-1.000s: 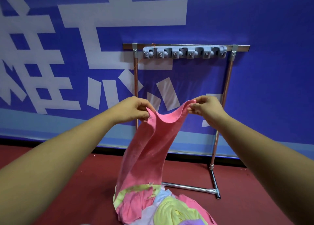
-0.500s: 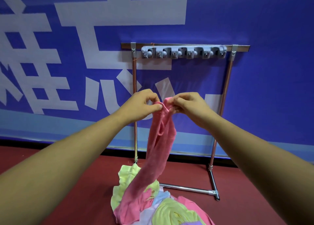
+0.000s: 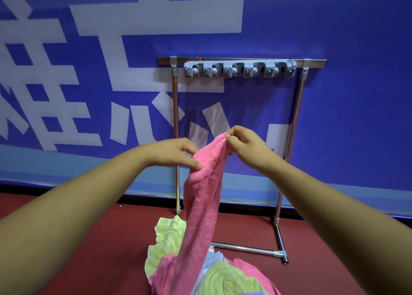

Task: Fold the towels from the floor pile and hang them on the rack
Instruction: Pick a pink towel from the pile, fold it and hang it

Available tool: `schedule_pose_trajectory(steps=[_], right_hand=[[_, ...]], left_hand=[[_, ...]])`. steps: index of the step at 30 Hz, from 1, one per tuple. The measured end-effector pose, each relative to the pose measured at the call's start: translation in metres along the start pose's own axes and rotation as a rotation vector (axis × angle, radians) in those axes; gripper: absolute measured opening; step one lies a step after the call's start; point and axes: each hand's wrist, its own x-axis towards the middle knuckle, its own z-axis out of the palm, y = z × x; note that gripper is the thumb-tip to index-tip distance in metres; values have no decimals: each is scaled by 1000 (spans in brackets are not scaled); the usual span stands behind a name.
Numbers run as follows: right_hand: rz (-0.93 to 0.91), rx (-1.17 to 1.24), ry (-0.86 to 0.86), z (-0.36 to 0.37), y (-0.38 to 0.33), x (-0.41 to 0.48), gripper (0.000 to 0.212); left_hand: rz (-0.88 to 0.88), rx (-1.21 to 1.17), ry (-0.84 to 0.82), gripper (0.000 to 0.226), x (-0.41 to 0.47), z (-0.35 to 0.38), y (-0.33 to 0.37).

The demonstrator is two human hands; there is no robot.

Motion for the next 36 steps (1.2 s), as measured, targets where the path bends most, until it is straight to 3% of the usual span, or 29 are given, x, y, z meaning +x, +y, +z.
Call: schedule_pose_trajectory(steps=[3, 9, 15, 24, 28, 30, 33, 36], right_hand=[[43, 39, 32, -2, 13, -1, 18], [66, 56, 146, -7, 38, -1, 20], [88, 96, 193, -12, 37, 4, 17], [126, 103, 235, -20, 32, 8, 13], [100, 94, 233, -24, 28, 8, 13], [72, 55, 190, -24, 31, 7, 13], [62, 35, 184, -23, 30, 9, 12], [73, 104, 225, -23, 22, 14, 10]], left_hand=[[-100, -35, 32, 31, -7, -2, -10], [-133, 65, 434, 27, -13, -13, -13], [-86, 188, 404, 22, -13, -14, -8], [-70, -30, 489, 1, -10, -16, -11], [-109, -311, 394, 13, -11, -21, -14], [-92, -394, 466, 9, -12, -23, -15], [-67, -254, 619, 7, -10, -25, -18], [-28, -213, 670, 17, -8, -29, -18]])
